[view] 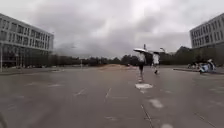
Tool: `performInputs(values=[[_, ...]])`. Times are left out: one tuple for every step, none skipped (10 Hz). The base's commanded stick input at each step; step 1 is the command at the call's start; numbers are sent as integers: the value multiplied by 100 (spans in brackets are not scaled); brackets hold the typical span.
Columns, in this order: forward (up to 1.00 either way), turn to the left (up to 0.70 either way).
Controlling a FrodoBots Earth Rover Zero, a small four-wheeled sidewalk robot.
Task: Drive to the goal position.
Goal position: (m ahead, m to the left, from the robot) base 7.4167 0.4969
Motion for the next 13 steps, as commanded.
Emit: performInputs(values=[[70, 1], [70, 3], [70, 2], [70, 2], [70, 3], [70, 3], [70, 2], [70, 2], [70, 2], [70, 1], [70, 0], [70, 0], [70, 0]])
